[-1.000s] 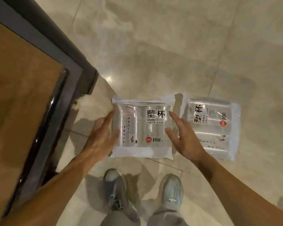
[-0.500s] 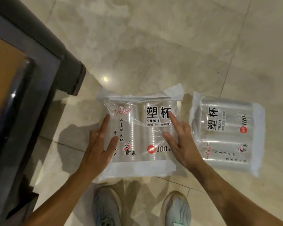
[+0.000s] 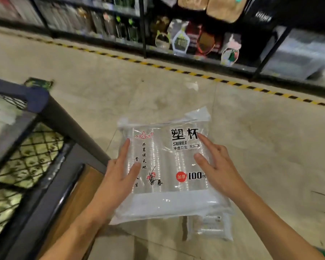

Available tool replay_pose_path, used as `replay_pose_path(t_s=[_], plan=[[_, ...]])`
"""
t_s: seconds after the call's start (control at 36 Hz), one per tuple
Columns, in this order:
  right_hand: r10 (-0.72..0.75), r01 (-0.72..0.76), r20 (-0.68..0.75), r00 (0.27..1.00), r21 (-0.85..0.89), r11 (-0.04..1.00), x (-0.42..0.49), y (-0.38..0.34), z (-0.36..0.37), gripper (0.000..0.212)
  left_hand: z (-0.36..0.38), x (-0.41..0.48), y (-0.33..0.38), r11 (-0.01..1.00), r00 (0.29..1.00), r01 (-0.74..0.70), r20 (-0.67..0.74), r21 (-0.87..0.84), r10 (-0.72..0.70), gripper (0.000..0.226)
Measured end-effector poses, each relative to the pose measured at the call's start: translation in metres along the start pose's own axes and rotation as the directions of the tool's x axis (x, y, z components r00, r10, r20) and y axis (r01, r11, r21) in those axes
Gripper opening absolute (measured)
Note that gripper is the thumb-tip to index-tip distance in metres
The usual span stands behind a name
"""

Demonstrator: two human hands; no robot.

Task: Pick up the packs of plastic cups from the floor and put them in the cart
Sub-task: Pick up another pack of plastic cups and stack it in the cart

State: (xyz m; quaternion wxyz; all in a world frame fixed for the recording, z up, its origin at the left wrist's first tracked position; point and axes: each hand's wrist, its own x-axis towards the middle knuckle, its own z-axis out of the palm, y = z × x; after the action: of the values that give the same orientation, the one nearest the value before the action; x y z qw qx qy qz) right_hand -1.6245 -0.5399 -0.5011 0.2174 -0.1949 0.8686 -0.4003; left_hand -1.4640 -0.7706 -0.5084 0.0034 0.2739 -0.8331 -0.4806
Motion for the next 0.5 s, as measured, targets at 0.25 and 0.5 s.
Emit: replay_pose_path(t_s=[0.25,0.5], plan=[[-0.137,0.140,-0.055,0.989,0.042,0.989,-0.068,-0.243,-0.165,0.048,-0.184,-0.084,0.232,0.990,0.992,-0.124,-0.033,-0.066,0.122,0.067],[-0.304,0.302,-0.008,0.953,0.163,0.939,-0.128,-0.372,-0.212,0.051,-0.293,-0.180,0.320,1.000,0.985,0.007,-0.175,0.015,-0.004,0.066]])
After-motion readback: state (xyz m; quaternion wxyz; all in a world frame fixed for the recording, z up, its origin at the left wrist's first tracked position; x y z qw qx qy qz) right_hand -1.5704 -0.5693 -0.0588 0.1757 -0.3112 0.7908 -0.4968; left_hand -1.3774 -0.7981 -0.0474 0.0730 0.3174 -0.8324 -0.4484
